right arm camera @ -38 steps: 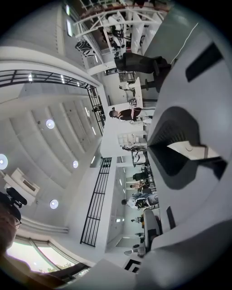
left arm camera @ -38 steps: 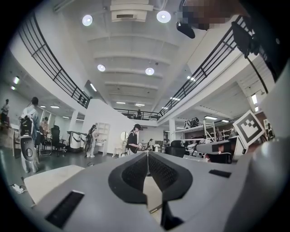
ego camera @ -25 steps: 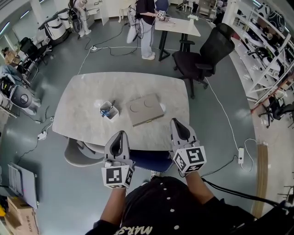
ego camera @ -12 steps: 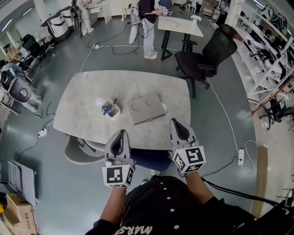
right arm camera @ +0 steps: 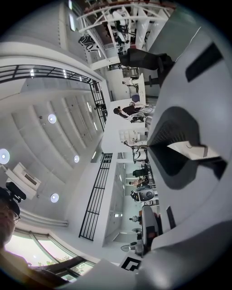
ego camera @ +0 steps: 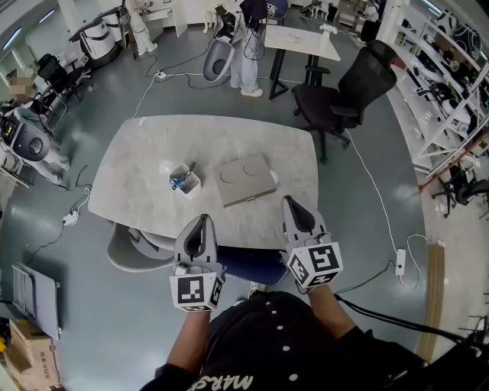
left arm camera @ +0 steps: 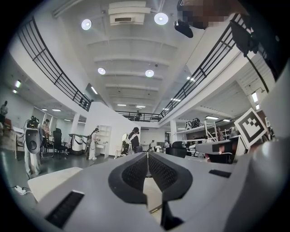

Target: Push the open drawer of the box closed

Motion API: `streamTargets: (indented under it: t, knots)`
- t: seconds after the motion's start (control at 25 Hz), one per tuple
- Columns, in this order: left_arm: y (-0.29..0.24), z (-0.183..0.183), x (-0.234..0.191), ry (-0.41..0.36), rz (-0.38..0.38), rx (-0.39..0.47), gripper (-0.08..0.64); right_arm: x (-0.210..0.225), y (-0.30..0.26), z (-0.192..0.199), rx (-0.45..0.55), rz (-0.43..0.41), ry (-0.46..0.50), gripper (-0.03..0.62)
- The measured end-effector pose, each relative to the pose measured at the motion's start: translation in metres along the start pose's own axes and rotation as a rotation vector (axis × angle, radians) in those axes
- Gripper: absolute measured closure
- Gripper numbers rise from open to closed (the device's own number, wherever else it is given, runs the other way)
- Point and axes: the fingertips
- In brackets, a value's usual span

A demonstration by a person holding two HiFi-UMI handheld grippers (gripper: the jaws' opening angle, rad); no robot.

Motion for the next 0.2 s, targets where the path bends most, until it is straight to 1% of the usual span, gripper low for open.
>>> streamTargets:
  t: [0.2]
  knots:
    - [-0.0027,-0.0004,-0.0011,-0.002,0.002,0.005,0.544,-0.0018,-0.0043,-0.0015,0.007,-0.01,0.005,0.595]
Point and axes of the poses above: the fingertips, and each gripper's own axes: y backward along the fingers, x to its right, z out of its underside, and after that the axes turned 7 degrees about -z, right-handed
